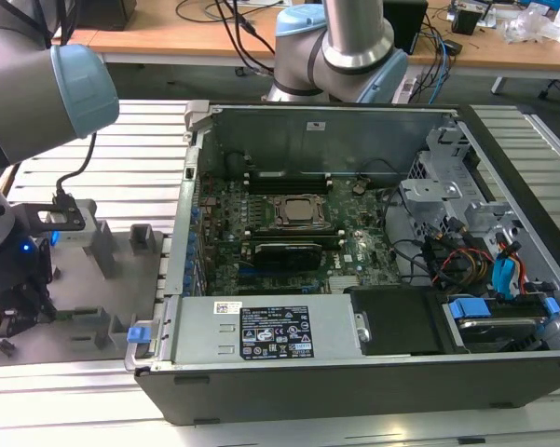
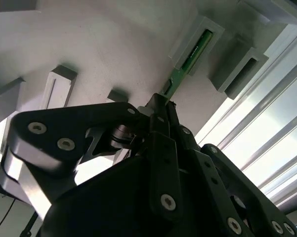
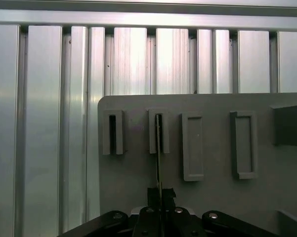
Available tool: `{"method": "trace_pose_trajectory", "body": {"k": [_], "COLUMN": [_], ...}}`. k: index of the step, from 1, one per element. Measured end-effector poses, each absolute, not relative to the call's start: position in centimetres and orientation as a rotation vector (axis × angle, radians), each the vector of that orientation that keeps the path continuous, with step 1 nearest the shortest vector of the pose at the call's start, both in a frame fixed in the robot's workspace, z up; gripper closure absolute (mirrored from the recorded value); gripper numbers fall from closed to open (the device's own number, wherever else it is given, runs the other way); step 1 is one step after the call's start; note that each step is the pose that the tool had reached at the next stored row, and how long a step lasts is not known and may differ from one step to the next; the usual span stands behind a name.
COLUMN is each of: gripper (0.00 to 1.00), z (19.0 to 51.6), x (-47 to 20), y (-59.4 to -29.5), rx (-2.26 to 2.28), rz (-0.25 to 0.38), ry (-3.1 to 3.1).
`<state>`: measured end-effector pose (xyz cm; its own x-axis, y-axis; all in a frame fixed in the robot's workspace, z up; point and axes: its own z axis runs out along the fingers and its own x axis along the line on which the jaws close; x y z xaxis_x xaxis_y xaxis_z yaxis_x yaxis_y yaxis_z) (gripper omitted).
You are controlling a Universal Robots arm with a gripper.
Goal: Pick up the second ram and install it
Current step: 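Pick up the second ram and move it above second insertion slot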
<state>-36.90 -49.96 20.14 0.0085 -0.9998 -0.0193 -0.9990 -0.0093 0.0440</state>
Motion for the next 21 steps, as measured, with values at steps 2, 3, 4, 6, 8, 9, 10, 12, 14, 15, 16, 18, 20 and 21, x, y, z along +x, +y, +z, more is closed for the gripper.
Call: {"method": "trace_pose_trajectory", "body": {"k": [2, 3, 4, 6, 8, 9, 10, 12, 14, 15, 16, 18, 20, 21], "gripper": [0.86, 0.86, 0.86, 0.86, 0.86, 0.86, 0.86, 0.86, 0.86, 0.86, 0.86, 0.86, 0.86, 0.86], "z": [20.1, 20.1, 20.1, 20.1, 20.1, 20.1, 20.1, 20.1, 20.3, 20.6, 20.7, 20.9, 21.2, 21.4], "x": [-36.9, -36.9, -36.9, -36.9, -36.9, -36.9, -36.9, -36.9, -36.9, -36.9, -36.9, -36.9, -36.9, -36.9], "y": [-50.0, -50.0, -50.0, -50.0, -50.0, -50.0, -50.0, -50.0, -50.0, -50.0, -50.0, -50.0, -50.0, -50.0], "rx": [2.218, 2.218, 2.218, 2.218, 2.218, 2.218, 2.218, 2.219, 2.219, 2.218, 2.219, 2.219, 2.218, 2.219], "rz": [-0.07, -0.07, -0.07, -0.07, -0.07, -0.07, -0.07, -0.07, -0.071, -0.071, -0.07, -0.071, -0.071, -0.07], "ry": [-2.199, -2.199, -2.199, -2.199, -2.199, -2.199, -2.199, -2.199, -2.199, -2.199, -2.199, -2.199, -2.199, -2.199]}}
